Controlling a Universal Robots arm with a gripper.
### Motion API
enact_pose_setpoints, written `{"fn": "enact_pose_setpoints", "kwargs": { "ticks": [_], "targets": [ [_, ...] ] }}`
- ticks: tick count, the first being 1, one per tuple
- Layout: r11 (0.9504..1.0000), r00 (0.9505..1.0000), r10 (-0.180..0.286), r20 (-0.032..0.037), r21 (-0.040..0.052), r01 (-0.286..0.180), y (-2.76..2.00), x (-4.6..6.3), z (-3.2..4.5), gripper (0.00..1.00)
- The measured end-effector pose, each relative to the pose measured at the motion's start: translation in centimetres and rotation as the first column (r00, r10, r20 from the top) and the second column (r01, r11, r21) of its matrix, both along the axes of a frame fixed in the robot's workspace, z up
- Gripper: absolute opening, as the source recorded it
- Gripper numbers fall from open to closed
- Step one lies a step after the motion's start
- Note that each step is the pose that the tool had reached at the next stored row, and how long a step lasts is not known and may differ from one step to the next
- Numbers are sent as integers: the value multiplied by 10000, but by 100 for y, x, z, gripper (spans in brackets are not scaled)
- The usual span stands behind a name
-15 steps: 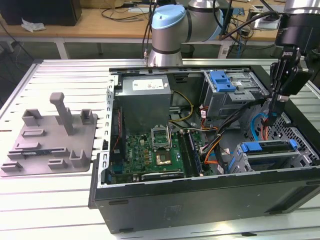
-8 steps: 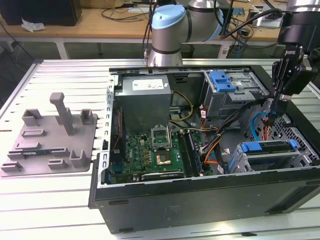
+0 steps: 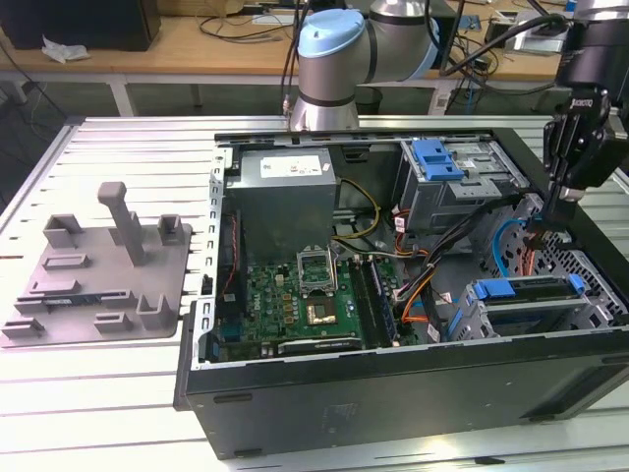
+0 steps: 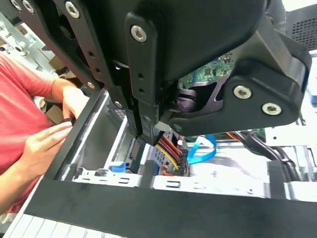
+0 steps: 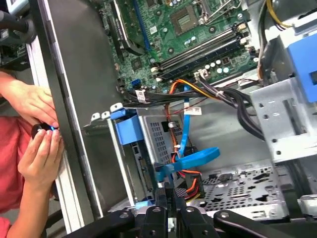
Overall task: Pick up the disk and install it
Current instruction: 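Insert the first disk wire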
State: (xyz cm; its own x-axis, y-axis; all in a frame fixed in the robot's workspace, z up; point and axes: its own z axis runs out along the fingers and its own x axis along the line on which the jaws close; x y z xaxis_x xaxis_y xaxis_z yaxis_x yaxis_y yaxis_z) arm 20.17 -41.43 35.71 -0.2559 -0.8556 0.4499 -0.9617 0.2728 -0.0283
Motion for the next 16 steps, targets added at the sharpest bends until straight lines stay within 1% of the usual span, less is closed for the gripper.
{"fn": "enact_pose_setpoints", "kwargs": {
  "ticks": [1, 2, 3, 5, 8, 10, 12, 13, 16],
  "targets": [
    [10000, 10000, 11, 3, 1, -11, -39, -10, 0, 16],
    [10000, 10000, 30, 7, 0, -30, -94, -29, 0, 16],
    [10000, 10000, 40, 9, 0, -40, -119, -38, 0, 16],
    [10000, 10000, 68, 18, 0, -68, -166, -57, 0, 16],
    [9999, 9999, 125, 38, 13, -125, -211, -78, 1, 16],
    [9998, 9998, 176, 63, 70, -176, -240, -88, 0, 16],
    [9995, 9996, 241, 111, 203, -244, -283, -107, 0, 16],
    [9992, 9996, 262, 139, 309, -267, -302, -117, 0, 16],
    [9984, 9994, 288, 206, 490, -298, -334, -134, 0, 16]
  ]
}}
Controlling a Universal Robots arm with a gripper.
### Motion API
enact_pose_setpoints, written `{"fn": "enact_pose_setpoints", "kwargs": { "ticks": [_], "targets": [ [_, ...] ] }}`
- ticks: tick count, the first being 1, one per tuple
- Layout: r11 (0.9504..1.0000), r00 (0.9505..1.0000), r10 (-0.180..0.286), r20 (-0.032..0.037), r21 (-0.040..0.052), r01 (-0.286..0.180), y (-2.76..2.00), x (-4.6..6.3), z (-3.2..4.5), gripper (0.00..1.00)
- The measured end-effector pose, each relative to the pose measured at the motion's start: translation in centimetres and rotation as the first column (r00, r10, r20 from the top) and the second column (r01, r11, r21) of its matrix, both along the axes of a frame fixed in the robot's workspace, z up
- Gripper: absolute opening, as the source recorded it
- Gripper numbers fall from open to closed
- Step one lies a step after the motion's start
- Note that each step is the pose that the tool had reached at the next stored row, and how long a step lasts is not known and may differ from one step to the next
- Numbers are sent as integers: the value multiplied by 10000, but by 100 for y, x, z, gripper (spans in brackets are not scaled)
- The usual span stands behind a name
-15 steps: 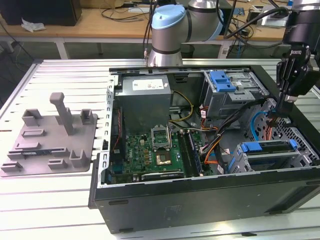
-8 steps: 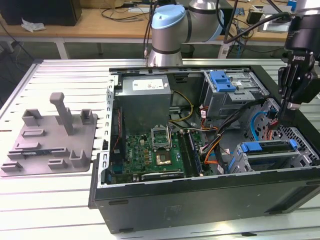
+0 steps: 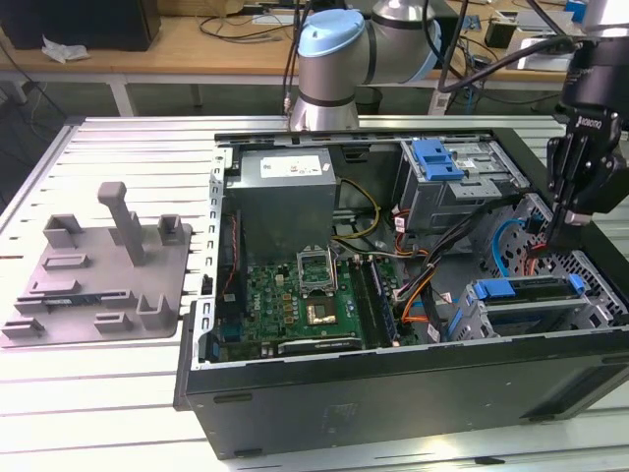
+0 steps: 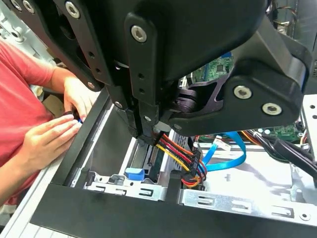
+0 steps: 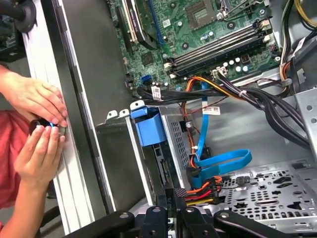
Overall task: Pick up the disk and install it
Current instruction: 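Insert the first disk wire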
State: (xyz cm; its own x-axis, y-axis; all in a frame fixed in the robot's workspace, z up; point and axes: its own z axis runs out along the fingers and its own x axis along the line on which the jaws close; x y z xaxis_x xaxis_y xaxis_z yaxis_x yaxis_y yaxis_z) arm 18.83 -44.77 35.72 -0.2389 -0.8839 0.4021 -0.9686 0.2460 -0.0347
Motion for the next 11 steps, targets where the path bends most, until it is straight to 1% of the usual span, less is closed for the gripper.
{"fn": "enact_pose_setpoints", "kwargs": {
  "ticks": [1, 2, 4, 5, 7, 9, 11],
  "targets": [
    [10000, 10000, 9, 20, 42, -9, -11, -4, 0, 16],
    [9999, 10000, 28, 55, 104, -28, -30, -8, 0, 16],
    [9998, 9999, 53, 93, 181, -55, -58, -15, 0, 16],
    [9996, 9999, 72, 120, 269, -75, -77, -22, 0, 16],
    [9992, 9998, 92, 156, 397, -99, -98, -28, 0, 16],
    [9981, 9997, 123, 212, 609, -136, -127, -39, 0, 16],
    [9967, 9995, 153, 272, 797, -174, -160, -48, 0, 16]
  ]
}}
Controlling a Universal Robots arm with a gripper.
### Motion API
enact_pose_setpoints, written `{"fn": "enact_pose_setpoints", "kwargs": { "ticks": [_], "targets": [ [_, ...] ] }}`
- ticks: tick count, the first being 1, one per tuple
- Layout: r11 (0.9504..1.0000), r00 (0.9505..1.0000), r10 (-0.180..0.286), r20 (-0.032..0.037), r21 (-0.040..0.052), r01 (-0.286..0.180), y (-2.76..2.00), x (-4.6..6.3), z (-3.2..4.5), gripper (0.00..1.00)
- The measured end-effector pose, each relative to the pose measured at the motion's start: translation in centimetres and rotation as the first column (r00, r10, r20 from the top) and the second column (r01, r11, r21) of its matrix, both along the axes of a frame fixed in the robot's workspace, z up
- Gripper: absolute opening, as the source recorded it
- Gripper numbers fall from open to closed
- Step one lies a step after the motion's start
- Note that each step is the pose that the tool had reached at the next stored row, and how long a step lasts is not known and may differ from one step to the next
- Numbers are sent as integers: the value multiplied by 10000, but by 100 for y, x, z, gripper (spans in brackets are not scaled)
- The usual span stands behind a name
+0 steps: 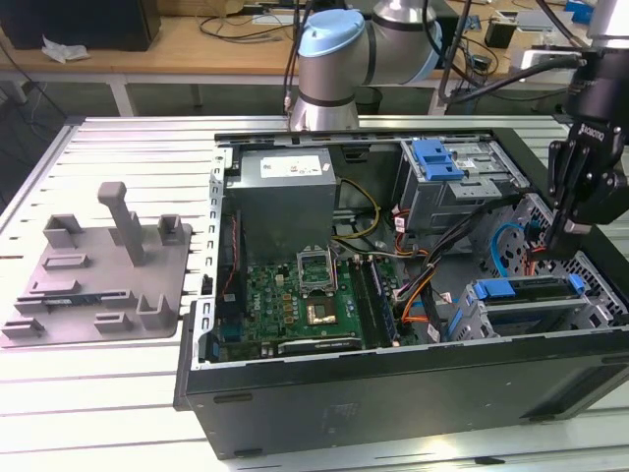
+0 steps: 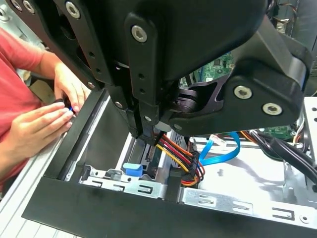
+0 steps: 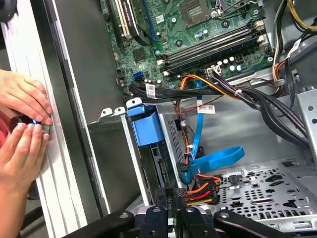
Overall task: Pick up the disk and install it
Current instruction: 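Insert the first disk wire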
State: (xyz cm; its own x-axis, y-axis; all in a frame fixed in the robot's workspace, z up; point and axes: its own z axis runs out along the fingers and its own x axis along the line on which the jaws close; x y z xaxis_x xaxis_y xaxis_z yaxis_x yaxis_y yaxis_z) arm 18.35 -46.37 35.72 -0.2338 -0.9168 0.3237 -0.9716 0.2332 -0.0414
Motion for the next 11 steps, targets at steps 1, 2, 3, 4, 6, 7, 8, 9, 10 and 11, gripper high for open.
{"fn": "enact_pose_setpoints", "kwargs": {
  "ticks": [1, 2, 3, 4, 6, 7, 8, 9, 10, 11],
  "targets": [
    [9999, 10000, 18, 31, 116, -18, -17, -6, 0, 16],
    [9997, 10000, 35, 62, 232, -37, -35, -12, 0, 16],
    [9994, 9999, 55, 93, 345, -58, -57, -19, 0, 16],
    [9987, 9999, 88, 132, 495, -94, -105, -36, 0, 16],
    [9975, 9997, 136, 186, 688, -148, -172, -55, 0, 16],
    [9969, 9997, 158, 200, 763, -173, -186, -58, 0, 16],
    [9965, 9996, 181, 207, 817, -197, -193, -60, 0, 16],
    [9958, 9995, 214, 213, 887, -233, -203, -62, 0, 16],
    [9953, 9995, 248, 217, 934, -268, -210, -64, 0, 16],
    [9945, 9993, 302, 223, 1000, -322, -220, -66, 0, 16]
  ]
}}
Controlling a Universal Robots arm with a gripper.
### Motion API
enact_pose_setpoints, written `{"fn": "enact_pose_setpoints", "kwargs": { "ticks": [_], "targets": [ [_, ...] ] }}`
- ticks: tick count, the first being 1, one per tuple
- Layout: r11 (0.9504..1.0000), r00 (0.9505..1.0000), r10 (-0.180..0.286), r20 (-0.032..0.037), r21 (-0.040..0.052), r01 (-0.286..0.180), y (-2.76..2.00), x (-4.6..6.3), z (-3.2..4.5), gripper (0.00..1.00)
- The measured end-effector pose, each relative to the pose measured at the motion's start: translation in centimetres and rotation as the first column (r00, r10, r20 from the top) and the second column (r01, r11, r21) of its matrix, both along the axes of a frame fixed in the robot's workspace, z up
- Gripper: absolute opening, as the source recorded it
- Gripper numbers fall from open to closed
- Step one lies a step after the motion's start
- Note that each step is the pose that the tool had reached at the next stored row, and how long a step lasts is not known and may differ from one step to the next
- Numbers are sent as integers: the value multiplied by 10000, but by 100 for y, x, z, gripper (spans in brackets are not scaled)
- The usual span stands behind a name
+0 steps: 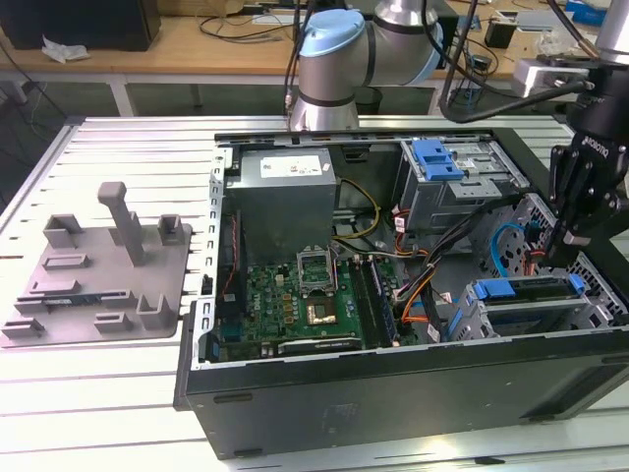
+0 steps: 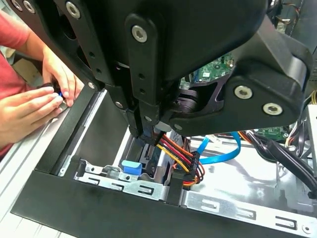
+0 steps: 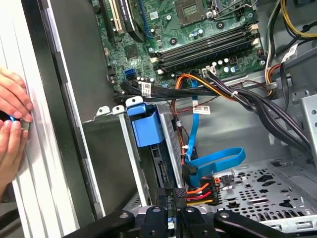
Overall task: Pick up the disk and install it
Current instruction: 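Insert the first disk wire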
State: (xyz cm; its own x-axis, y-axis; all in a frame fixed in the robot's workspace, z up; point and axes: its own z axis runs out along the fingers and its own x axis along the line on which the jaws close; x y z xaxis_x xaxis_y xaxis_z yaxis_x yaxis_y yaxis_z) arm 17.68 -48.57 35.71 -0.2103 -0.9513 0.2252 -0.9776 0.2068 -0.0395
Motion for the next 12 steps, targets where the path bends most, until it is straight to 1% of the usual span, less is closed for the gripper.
{"fn": "enact_pose_setpoints", "kwargs": {
  "ticks": [1, 2, 4, 5, 7, 10, 12],
  "targets": [
    [10000, 10000, 43, 1, 45, -43, -7, -2, 0, 16],
    [9999, 9999, 126, 5, 116, -126, -17, -4, 0, 16],
    [9996, 9997, 241, 7, 159, -241, -22, -6, 1, 16],
    [9990, 9992, 398, 12, 188, -398, -28, -9, 1, 16],
    [9975, 9978, 669, 17, 211, -669, -33, -11, 0, 16],
    [9928, 9931, 1168, 27, 259, -1169, -44, -18, 0, 16],
    [9902, 9906, 1365, 35, 292, -1365, -64, -27, 0, 16]
  ]
}}
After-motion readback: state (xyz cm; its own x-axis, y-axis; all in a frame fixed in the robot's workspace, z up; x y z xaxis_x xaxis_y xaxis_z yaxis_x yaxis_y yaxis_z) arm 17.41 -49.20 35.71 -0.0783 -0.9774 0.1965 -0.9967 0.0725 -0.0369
